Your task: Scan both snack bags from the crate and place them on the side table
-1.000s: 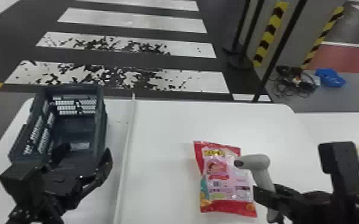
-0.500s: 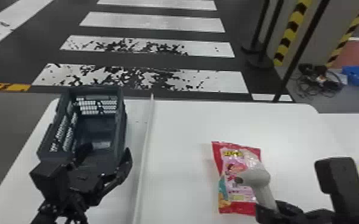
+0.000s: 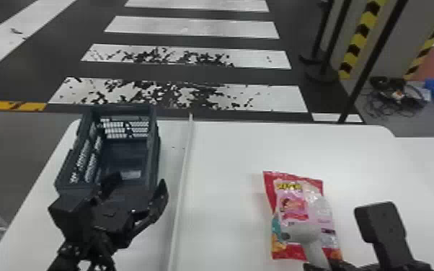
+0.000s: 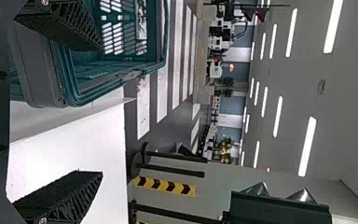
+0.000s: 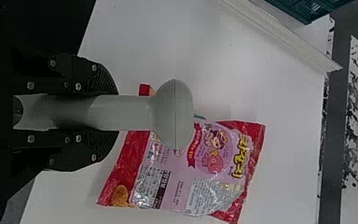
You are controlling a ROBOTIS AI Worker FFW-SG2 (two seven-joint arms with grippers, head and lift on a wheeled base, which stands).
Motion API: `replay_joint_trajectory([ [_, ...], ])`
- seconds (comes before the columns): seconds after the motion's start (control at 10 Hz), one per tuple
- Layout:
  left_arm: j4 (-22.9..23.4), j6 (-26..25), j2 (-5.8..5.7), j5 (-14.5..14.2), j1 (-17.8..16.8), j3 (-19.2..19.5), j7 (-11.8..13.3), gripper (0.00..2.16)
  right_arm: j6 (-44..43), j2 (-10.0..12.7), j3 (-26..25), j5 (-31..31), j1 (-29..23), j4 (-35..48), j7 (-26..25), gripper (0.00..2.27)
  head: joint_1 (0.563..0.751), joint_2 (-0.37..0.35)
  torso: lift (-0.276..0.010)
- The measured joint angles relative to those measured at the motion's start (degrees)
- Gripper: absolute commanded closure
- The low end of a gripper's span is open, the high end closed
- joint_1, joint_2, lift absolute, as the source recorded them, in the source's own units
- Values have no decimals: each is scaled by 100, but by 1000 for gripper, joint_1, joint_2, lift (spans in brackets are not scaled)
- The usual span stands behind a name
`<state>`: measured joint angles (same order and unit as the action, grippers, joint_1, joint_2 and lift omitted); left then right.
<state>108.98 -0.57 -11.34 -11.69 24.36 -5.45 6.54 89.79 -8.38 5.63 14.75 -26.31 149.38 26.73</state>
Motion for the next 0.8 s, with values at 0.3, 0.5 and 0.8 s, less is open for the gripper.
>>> replay_joint_trajectory([
  [0.3,-2,-9,0,8,15,-1,1,39,0,-9,143,124,185,-193,-55,2256,695,-26,-95],
  [0.5,-23,-9,6,9,10,-15,6,39,0,-44,223,215,298,-449,-112,2256,695,-35,-95],
  [0.8,-35,-9,1,9,14,-10,6,39,0,-67,276,270,419,-572,-133,2256,695,-37,-95],
])
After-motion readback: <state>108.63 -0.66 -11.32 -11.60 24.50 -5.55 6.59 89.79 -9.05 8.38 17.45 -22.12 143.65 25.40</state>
